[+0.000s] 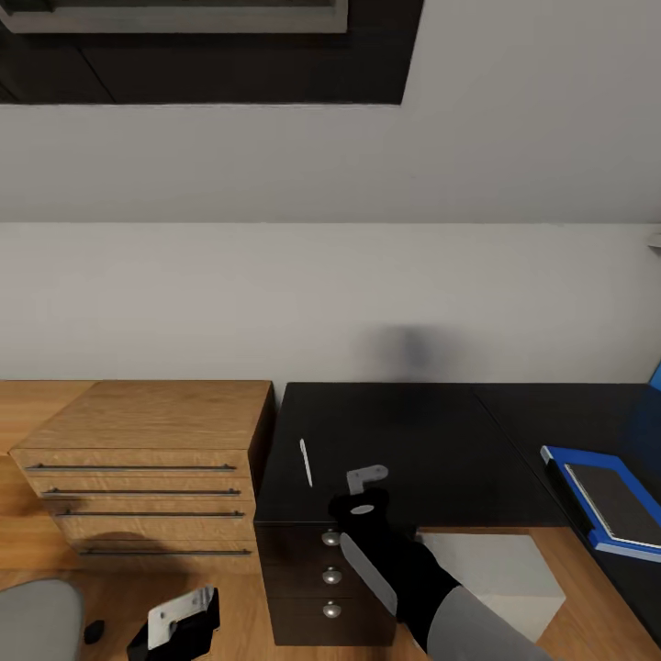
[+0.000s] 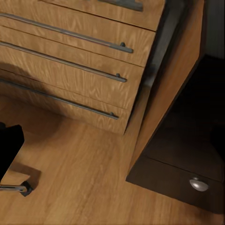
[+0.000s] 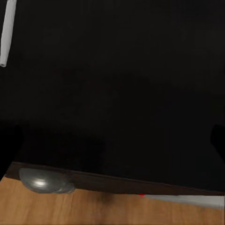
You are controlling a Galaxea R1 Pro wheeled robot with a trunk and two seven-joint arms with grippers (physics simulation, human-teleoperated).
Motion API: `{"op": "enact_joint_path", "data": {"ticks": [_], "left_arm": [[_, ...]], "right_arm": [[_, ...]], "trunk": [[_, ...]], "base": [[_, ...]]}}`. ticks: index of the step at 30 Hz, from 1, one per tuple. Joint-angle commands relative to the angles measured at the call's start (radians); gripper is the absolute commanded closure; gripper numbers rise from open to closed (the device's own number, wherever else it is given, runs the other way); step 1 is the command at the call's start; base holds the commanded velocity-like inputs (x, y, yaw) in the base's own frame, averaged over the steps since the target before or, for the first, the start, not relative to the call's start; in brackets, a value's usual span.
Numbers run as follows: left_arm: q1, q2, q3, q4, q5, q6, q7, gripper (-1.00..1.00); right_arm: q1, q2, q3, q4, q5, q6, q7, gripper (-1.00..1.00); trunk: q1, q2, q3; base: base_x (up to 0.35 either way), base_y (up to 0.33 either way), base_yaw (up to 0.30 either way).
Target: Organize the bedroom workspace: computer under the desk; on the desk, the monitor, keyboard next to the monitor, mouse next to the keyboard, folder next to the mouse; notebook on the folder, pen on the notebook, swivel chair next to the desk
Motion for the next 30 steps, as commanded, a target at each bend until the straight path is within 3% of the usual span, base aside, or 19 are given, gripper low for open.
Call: {"op": "enact_joint_path", "data": {"ticks": [1,2,6,9,16,24,30], "left_arm": [[0.0,0.0,-0.001,-0.003,0.009,0.005,0.006,-1.0],[0.0,0.001,-0.001,-0.061,0.01,0.088,0.007,-1.0],[-0.004,-0.001,0.0,-0.101,0.017,0.19,0.009,-1.0],[-0.027,-0.008,0.0,-0.114,0.045,0.241,0.011,-1.0],[-0.046,-0.023,0.0,-0.119,0.083,0.261,0.011,-1.0],[-0.049,-0.02,0.008,-0.117,0.088,0.263,0.007,-1.0],[-0.049,-0.017,0.022,-0.117,0.088,0.263,0.007,-1.0]], "right_arm": [[-0.002,0.0,0.004,0.0,-0.007,0.003,-0.008,-1.0],[-0.025,0.005,0.003,0.051,0.004,-0.032,0.012,-1.0],[-0.046,0.008,0.002,0.088,0.011,-0.057,0.025,-1.0],[-0.053,0.01,0.001,0.096,0.011,-0.067,0.03,-1.0],[-0.056,0.01,0.0,0.07,0.011,-0.071,0.031,-1.0],[-0.056,0.01,0.001,0.056,0.01,-0.071,0.03,-1.0],[-0.056,0.011,0.003,0.054,0.009,-0.07,0.031,-1.0]], "trunk": [[0.0,-0.001,-0.001],[0.0,-0.001,-0.001],[0.0,-0.001,-0.001],[0.0,-0.001,-0.001],[0.0,-0.001,-0.001],[0.0,-0.001,-0.001],[0.0,-0.001,-0.003]], "base": [[0.0,0.0,0.0],[0.0,0.0,0.0],[0.0,0.0,0.0],[0.0,0.0,0.0],[0.0,0.0,0.0],[0.0,0.0,0.005],[0.0,0.0,0.213]]}}
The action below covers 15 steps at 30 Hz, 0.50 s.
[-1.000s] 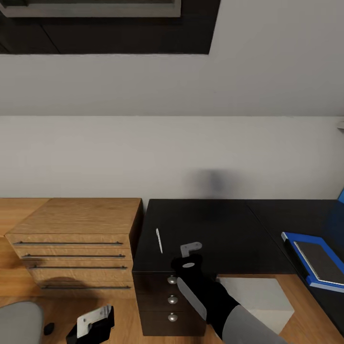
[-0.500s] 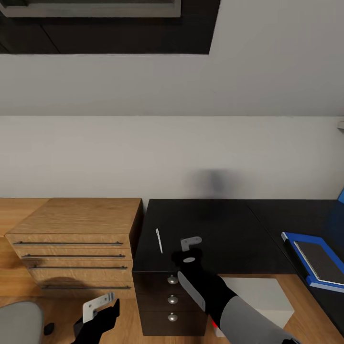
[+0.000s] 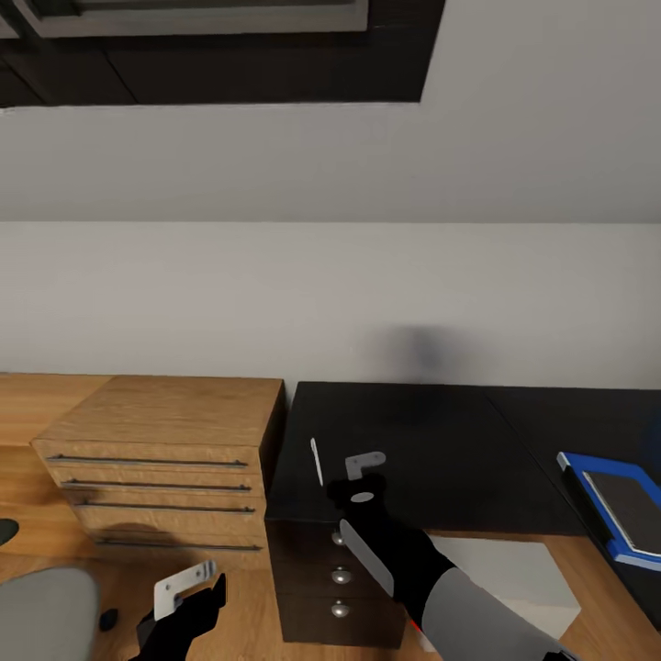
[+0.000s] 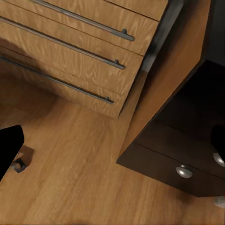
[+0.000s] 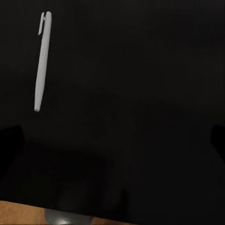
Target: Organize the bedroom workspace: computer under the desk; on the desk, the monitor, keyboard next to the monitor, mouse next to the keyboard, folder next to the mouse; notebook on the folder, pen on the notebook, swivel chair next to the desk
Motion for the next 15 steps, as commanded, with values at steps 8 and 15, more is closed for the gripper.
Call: {"op": "enact_joint_path", "data": {"ticks": [8,15], "left_arm": [[0.0,0.0,0.002,-0.003,0.01,0.003,0.005,-1.0],[0.0,-0.001,0.001,-0.002,0.01,0.003,0.005,-1.0]], "right_arm": [[-0.001,-0.001,0.004,-0.001,-0.007,0.004,-0.007,-1.0],[-0.001,-0.002,0.001,-0.001,-0.007,0.004,-0.005,-1.0]], "trunk": [[0.0,-0.001,-0.005],[0.0,-0.001,-0.008]], "base": [[0.0,0.0,0.252],[0.0,0.0,0.259]]}}
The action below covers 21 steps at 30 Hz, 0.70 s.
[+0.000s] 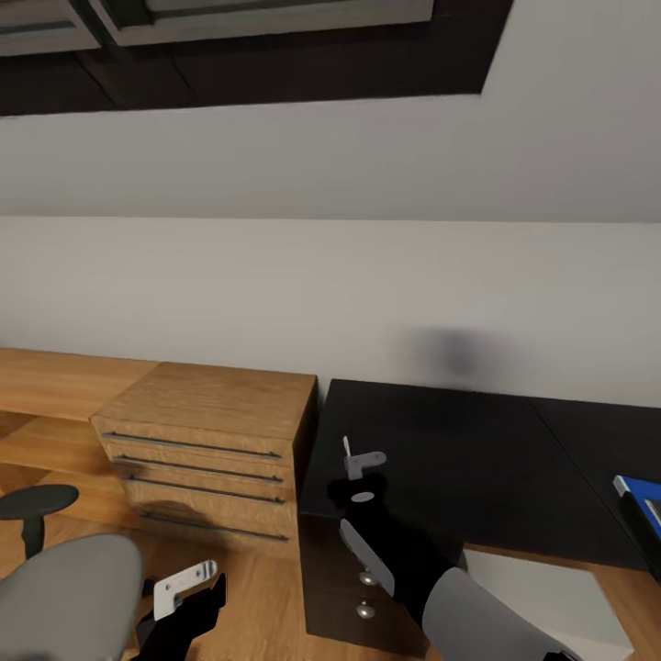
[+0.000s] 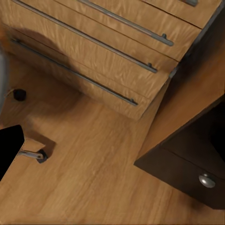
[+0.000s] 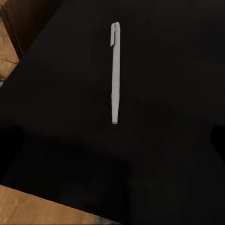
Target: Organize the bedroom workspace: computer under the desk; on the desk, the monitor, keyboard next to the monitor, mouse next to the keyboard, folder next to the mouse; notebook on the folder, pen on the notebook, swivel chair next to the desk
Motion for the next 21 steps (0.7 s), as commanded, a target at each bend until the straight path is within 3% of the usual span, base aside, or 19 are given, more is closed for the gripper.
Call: {"op": "enact_joint_path", "data": {"ticks": [1,8,17,21], "left_arm": [[0.0,0.0,0.001,-0.002,0.01,0.003,0.005,-1.0],[0.0,0.0,0.001,-0.002,0.01,0.003,0.005,-1.0],[0.0,-0.001,-0.001,-0.002,0.009,0.003,0.005,-1.0],[0.0,-0.001,0.0,-0.001,0.009,0.003,0.005,-1.0]], "right_arm": [[-0.001,-0.001,0.005,-0.001,-0.007,0.004,-0.008,-1.0],[-0.001,-0.002,0.002,-0.001,-0.007,0.002,0.007,-1.0],[-0.001,-0.006,-0.003,0.001,-0.005,-0.016,0.019,-1.0],[-0.001,-0.008,-0.002,0.005,-0.004,-0.041,0.019,-1.0]], "trunk": [[0.0,-0.001,-0.001],[0.0,-0.001,-0.004],[0.0,-0.001,-0.005],[0.0,-0.001,-0.005]], "base": [[0.0,0.0,0.26],[0.099,0.0,0.202],[0.298,0.0,0.021],[0.124,0.0,0.001]]}}
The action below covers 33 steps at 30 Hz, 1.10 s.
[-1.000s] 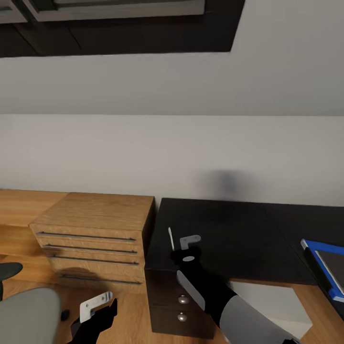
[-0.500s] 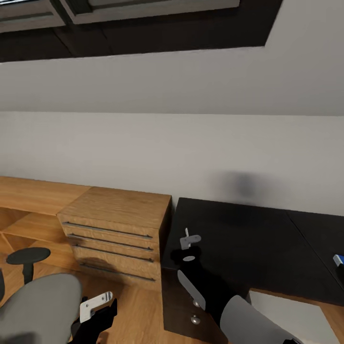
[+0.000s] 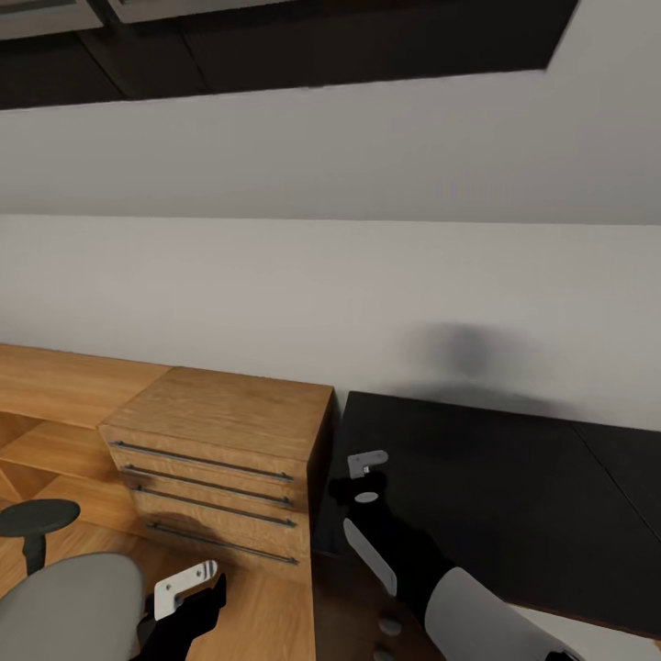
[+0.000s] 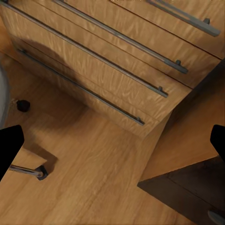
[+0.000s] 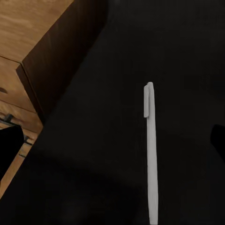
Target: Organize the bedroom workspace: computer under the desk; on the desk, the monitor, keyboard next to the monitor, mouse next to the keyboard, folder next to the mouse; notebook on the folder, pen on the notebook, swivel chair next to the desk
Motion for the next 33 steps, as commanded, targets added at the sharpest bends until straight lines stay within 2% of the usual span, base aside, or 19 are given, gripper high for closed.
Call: {"op": "enact_joint_path", "data": {"ticks": [1,6,7,10,11,17,20,33], "left_arm": [[0.0,0.0,0.0,-0.002,0.011,0.003,0.005,-1.0],[0.0,0.0,0.0,-0.002,0.011,0.003,0.005,-1.0],[0.0,0.0,0.0,-0.002,0.011,0.003,0.005,-1.0],[0.0,0.0,0.0,-0.003,0.011,0.003,0.005,-1.0],[0.0,-0.001,0.0,-0.004,0.011,0.002,0.005,-1.0],[0.0,-0.002,-0.001,-0.005,0.011,0.002,0.005,-1.0],[0.0,-0.003,0.0,-0.005,0.012,0.001,0.005,-1.0],[0.0,-0.005,0.0,-0.005,0.012,0.002,0.005,-1.0]], "right_arm": [[-0.001,-0.001,0.005,0.0,-0.006,-0.001,-0.008,-1.0],[-0.001,-0.014,-0.016,0.039,-0.006,-0.023,0.0,-1.0],[-0.002,-0.021,-0.047,0.06,-0.004,-0.042,0.029,-1.0],[-0.006,-0.024,-0.065,0.092,-0.003,-0.058,0.06,-1.0],[-0.015,-0.025,-0.072,0.13,-0.003,-0.064,0.075,-1.0],[-0.067,-0.023,-0.078,0.258,-0.006,-0.104,0.11,-1.0],[-0.091,-0.023,-0.08,0.317,-0.006,-0.124,0.158,-1.0],[-0.105,-0.022,-0.081,0.349,-0.006,-0.131,0.194,-1.0]], "trunk": [[0.0,-0.001,-0.001],[0.0,-0.001,-0.001],[0.0,-0.001,-0.001],[0.0,-0.001,-0.001],[0.0,-0.001,-0.001],[0.0,-0.001,-0.001],[0.0,-0.001,-0.001],[0.0,-0.001,-0.001]], "base": [[0.048,0.0,0.0],[0.017,0.0,0.0],[0.002,0.0,0.0],[0.001,0.0,0.0],[0.0,0.0,0.0],[0.0,0.0,0.0],[0.0,0.0,0.0],[0.0,0.0,0.0]]}}
